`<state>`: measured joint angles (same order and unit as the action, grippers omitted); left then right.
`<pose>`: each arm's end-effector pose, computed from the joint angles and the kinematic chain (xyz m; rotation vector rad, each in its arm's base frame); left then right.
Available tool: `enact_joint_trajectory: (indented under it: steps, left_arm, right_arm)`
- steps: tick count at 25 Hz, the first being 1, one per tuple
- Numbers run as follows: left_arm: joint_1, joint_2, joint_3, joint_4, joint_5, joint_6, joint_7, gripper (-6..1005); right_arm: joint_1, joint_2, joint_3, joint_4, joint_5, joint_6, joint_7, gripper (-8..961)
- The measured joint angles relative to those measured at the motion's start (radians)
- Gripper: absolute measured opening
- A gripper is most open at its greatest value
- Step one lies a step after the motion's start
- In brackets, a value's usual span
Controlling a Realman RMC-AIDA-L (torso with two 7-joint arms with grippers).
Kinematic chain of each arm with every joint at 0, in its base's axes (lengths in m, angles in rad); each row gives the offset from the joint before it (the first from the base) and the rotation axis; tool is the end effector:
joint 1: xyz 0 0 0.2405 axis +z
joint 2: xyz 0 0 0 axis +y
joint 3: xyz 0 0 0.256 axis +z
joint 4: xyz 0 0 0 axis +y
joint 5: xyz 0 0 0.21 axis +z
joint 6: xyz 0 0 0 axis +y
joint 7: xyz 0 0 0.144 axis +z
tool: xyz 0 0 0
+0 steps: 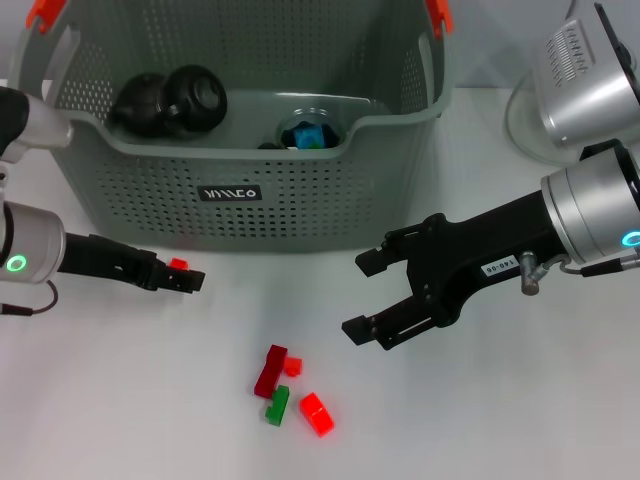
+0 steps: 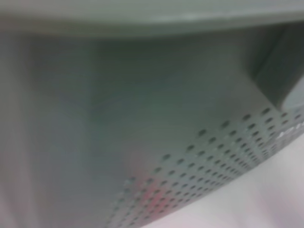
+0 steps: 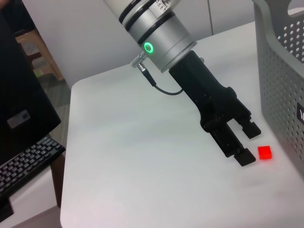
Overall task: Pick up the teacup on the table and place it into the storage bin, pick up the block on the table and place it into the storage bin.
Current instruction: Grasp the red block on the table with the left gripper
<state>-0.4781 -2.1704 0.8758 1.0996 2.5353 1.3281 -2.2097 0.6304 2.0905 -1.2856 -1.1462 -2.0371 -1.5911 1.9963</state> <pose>-0.2845 0.3483 0.0128 -2.3740 -1.2267 0.0356 0.1365 0.3368 -0.0258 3.0671 -0.4622 -0.1782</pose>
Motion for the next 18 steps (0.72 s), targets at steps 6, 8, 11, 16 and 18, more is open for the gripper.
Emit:
enact_joint_trajectory:
  steps: [6, 8, 11, 16, 18]
  left_arm:
    - [0.007, 0.000, 0.066, -0.010, 0.005, -0.064, -0.024, 837]
    - [0.007, 0.000, 0.079, -0.012, 0.007, -0.084, -0.034, 837]
    - [0.007, 0.000, 0.089, -0.015, 0.012, -0.101, -0.041, 837]
    - [0.005, 0.000, 0.111, -0.030, 0.038, -0.127, -0.059, 836]
    - [0.004, 0.000, 0.118, -0.036, 0.045, -0.140, -0.063, 836]
  right_arm:
    - [0.000, 0.003, 0.002, 0.000, 0.000, -0.010, 0.000, 917]
    - [0.000, 0.003, 0.002, 0.000, 0.000, -0.012, 0.001, 917]
    - [0.000, 0.004, 0.001, 0.000, 0.000, -0.014, 0.003, 917]
    - [0.000, 0.005, 0.000, 0.000, 0.002, -0.014, 0.003, 916]
    - [0.000, 0.005, 0.000, 0.000, 0.004, -0.014, 0.003, 917]
